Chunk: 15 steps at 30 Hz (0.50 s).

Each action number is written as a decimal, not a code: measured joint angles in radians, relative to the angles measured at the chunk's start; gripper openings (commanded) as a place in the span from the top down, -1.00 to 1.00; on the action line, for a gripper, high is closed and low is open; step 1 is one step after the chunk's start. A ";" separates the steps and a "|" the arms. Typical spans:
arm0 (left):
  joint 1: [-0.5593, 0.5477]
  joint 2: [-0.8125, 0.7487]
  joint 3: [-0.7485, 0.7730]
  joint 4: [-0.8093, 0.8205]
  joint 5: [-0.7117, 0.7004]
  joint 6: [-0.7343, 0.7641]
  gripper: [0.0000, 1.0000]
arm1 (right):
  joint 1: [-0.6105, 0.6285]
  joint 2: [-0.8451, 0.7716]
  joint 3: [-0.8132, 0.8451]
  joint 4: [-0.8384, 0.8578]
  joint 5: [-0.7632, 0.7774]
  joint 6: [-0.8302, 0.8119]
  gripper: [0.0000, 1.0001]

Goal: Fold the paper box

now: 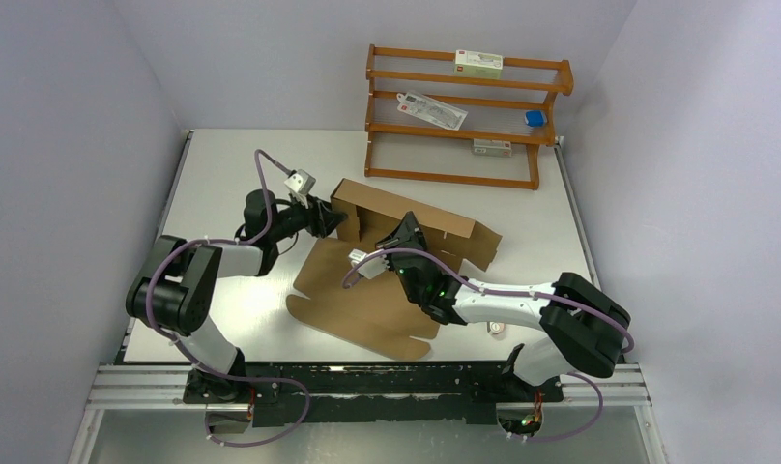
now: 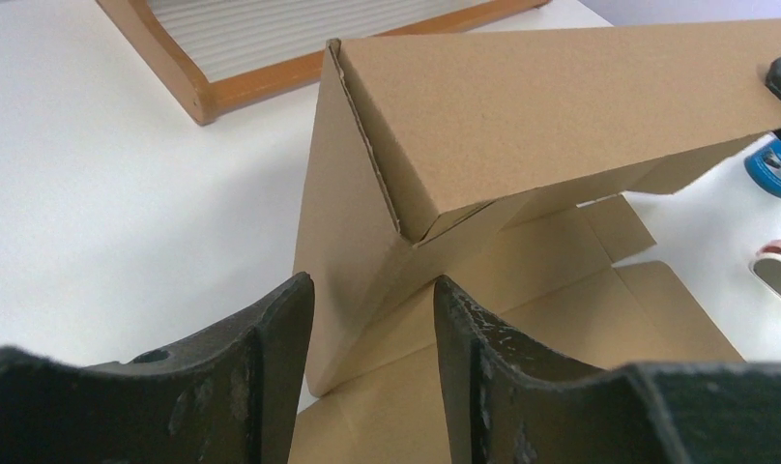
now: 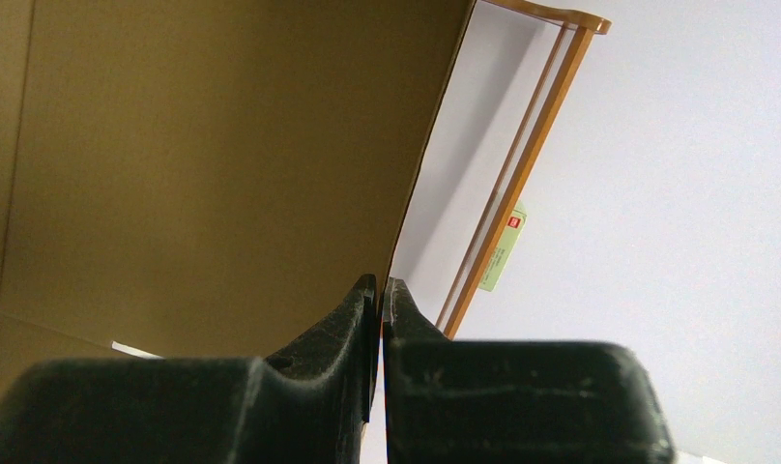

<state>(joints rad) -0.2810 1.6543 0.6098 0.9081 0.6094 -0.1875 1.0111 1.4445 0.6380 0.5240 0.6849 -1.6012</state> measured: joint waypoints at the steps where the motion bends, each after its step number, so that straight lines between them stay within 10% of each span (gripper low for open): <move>1: -0.003 0.001 -0.003 0.009 -0.009 0.000 -0.06 | 0.001 0.000 0.001 -0.003 0.000 0.000 0.86; 15: -0.081 0.087 -0.014 0.203 -0.169 0.031 0.02 | 0.012 0.000 0.017 -0.044 0.004 0.004 0.86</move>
<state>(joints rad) -0.3622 1.7409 0.5957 1.1110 0.4408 -0.1566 1.0233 1.4441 0.6548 0.4801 0.6888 -1.5970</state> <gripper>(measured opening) 0.526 0.074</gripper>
